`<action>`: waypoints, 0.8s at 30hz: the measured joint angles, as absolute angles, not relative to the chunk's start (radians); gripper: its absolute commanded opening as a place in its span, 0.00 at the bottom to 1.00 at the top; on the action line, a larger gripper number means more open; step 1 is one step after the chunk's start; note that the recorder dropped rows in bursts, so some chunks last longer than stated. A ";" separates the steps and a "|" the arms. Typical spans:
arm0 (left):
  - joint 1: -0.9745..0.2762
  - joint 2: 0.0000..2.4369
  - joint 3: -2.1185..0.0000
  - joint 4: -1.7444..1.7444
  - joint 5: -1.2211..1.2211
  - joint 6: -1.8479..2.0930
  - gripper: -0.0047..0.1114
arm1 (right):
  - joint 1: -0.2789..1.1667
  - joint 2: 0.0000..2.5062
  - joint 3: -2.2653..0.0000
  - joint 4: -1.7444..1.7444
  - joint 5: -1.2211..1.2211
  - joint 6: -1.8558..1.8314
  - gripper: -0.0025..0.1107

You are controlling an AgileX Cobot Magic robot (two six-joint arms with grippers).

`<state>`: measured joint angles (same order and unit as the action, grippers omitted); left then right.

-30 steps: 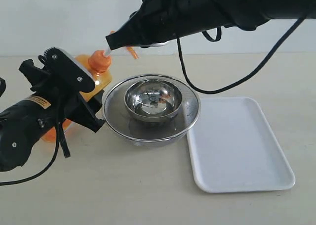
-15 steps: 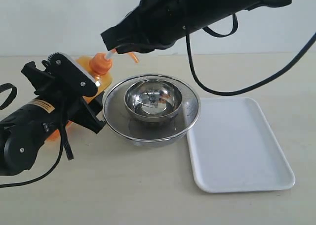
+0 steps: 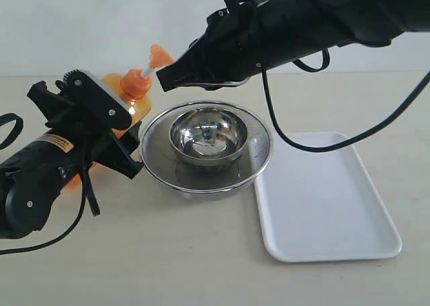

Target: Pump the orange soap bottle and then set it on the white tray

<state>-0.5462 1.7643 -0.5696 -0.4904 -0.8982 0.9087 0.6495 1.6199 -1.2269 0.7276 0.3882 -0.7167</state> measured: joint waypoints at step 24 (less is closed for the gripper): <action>-0.546 1.764 -0.570 -0.453 -0.898 0.957 0.08 | 0.650 1.616 -1.285 0.731 0.326 -0.680 0.02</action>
<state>-0.5462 1.7643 -0.5696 -0.4530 -0.8982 0.9572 0.6495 1.6160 -1.2851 0.7314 0.3264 -0.6803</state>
